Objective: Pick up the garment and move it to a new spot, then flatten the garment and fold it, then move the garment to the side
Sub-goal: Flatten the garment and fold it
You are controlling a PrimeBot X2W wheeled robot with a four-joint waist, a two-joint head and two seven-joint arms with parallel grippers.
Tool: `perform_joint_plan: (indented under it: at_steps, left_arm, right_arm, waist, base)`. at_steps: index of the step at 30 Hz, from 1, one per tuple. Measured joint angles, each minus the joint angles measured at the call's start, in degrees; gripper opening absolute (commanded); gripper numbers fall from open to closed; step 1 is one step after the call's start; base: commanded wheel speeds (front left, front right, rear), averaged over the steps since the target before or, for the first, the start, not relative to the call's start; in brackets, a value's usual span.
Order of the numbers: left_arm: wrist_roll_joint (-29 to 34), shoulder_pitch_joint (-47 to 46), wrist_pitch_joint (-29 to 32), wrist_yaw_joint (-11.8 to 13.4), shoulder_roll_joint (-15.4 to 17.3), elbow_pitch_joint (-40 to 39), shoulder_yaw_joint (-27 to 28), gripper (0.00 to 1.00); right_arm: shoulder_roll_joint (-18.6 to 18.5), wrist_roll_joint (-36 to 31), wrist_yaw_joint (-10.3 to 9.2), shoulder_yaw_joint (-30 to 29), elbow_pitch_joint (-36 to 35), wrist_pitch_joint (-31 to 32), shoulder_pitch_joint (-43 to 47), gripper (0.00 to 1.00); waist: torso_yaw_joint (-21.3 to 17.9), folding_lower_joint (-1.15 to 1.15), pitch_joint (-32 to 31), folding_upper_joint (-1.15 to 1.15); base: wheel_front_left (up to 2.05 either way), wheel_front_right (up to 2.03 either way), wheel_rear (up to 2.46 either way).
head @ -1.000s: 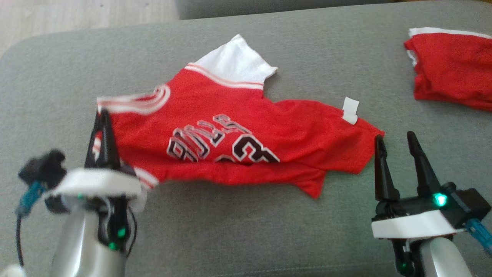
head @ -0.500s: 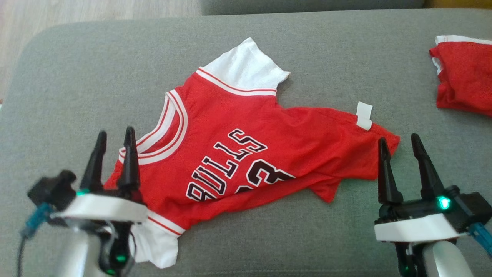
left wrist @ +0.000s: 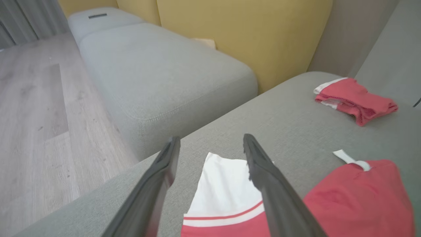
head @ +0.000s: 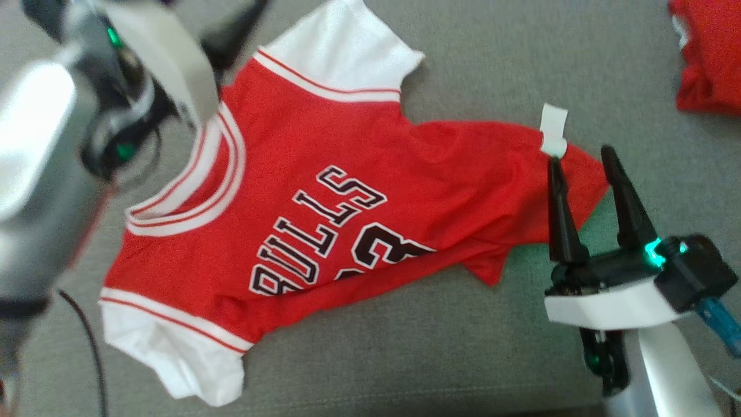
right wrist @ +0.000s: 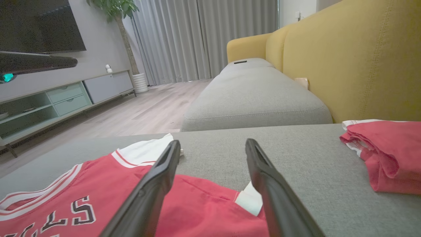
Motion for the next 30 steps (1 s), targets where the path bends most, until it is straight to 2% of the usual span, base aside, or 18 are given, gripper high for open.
perform_joint_plan:
  at_steps: [4, 8, 14, 23, 30]
  left_arm:
    - [-4.93, -9.46, 1.02, 0.03, 1.23, 9.07, -6.47, 1.0]
    - [-9.27, -14.7, 2.03, 0.01, 1.32, 16.23, -11.89, 1.0]
    - [-10.96, -23.42, 0.82, 0.01, 1.7, 23.37, -18.13, 1.0]
    - [-15.58, -27.9, 0.47, 0.01, 2.86, 27.21, -26.79, 1.0]
    - [-18.55, -31.37, 0.46, 0.01, 4.14, 26.89, -32.0, 1.0]
  right_arm:
    - [-0.01, 0.0, 0.0, 0.77, -1.01, 0.0, -2.48, 1.0]
    - [-0.02, -0.34, 0.0, 1.32, -2.1, 0.0, -2.92, 1.0]
    - [-0.02, -0.49, 0.0, 1.53, -4.28, -0.01, -4.6, 1.0]
    - [-0.01, 0.76, 0.0, 2.25, -5.23, -0.01, -5.81, 1.0]
    - [-0.01, 0.9, 0.0, 2.11, -5.3, -0.01, -5.82, 1.0]
  waist:
    - [-2.1, 0.01, 4.45, 0.0]
    - [-4.53, 0.01, 8.27, 0.0]
    - [-7.54, 0.01, 13.71, 0.0]
    - [-11.28, 0.01, 18.57, 0.0]
    - [-11.73, 0.0, 19.16, 0.0]
  base:
    - [0.0, 0.0, 0.0]
    - [0.0, 0.0, 0.0]
    - [0.0, 0.0, 0.0]
    - [0.0, 0.0, 0.0]
    - [0.0, 0.0, 0.0]
